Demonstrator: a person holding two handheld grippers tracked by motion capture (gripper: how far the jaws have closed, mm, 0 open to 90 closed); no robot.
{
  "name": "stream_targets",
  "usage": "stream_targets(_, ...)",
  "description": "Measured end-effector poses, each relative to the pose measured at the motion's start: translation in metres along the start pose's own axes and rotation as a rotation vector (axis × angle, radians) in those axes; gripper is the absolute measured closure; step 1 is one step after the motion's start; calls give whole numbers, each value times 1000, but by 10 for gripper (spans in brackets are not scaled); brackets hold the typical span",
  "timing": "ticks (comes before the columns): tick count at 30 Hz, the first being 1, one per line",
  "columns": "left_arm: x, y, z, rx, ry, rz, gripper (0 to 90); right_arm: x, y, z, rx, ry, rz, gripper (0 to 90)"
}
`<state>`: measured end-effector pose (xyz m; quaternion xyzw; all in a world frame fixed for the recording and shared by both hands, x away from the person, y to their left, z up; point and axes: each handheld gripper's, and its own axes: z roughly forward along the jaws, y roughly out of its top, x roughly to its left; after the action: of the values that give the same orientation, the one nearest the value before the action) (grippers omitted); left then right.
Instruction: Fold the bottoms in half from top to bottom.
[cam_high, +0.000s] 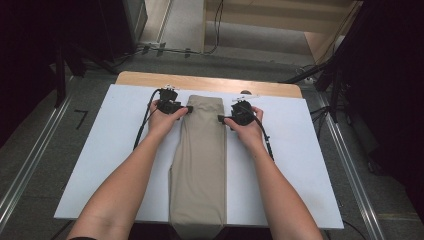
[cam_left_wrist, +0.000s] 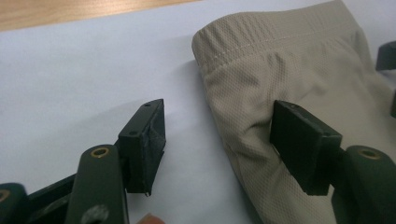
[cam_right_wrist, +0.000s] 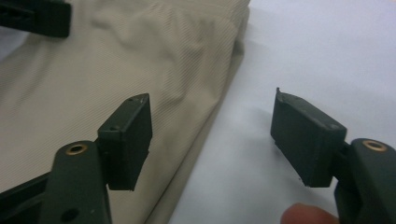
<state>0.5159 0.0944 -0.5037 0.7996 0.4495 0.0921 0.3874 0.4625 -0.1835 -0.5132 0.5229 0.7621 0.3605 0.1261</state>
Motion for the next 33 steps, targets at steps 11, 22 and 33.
stream_targets(11, -6, 8, 8, 30, 103, 24, 622, 12, 21, 31, -43, -94, -70, 520)
stream_targets(22, -12, 10, -10, -25, -29, 36, 884, 19, 19, 12, -62, 31, -69, 863)
stream_targets(33, -33, -7, -68, -197, -137, 117, 884, 52, -3, -48, -224, 56, -158, 866)
